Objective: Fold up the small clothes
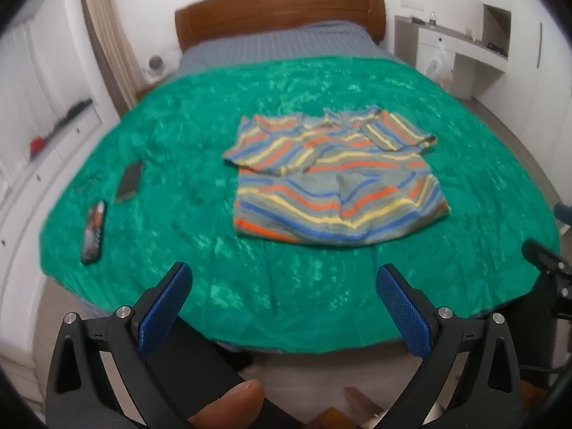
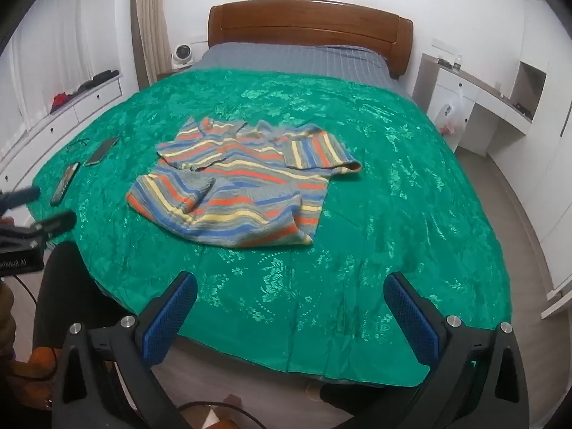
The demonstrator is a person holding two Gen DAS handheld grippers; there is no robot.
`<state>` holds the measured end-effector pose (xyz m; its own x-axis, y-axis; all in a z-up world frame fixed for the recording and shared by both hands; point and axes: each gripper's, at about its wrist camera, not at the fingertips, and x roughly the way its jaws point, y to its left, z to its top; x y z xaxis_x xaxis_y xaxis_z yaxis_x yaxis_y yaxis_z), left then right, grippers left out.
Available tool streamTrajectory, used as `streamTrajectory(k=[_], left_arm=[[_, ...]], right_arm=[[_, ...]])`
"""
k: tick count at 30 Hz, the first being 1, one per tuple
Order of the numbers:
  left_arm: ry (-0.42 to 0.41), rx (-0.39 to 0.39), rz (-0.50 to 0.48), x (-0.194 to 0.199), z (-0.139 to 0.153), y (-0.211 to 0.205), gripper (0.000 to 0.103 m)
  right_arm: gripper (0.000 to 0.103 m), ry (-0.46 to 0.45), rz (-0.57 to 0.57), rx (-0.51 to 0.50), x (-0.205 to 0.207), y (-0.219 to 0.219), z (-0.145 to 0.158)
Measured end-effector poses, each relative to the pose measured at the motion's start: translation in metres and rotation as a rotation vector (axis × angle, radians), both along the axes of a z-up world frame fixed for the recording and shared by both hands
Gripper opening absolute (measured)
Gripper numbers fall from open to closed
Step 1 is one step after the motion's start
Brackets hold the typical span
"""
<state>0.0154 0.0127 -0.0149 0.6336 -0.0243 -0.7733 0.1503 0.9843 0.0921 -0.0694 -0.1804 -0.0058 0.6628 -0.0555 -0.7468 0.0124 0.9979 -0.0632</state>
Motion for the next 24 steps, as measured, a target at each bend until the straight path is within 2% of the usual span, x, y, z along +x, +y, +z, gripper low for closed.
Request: streamTrajectory(k=[2,5,10,14,24], left_arm=[[0.022,-0.004,0.005,0.002,-0.004,0.000,0.103],[0.008,0.017,0.017,0.003,-0.005,0.000,0.103],[0.011,0.000,0.017,0.003,-0.002,0.005,0.103],[0.011,-0.008,0.027,0.003,-0.004,0.004,0.103],[0.023,-0.010,0.046,0.007,-0.008,0.004,0.103]], right_arm=[[0.103,-0.018,-0.005,0.013,0.000,-0.001,0.002],[0.103,-0.041,-0.024,0.046,0.000,-0.007,0.004],[0.103,0.027,-0.022,0.017,0.006,-0.004,-0.003],[0.103,0.002,-0.047,0.033,0.001,-0.006,0.001],[0.103,0.058,-0.087,0.038,0.008,-0.007,-0.008]])
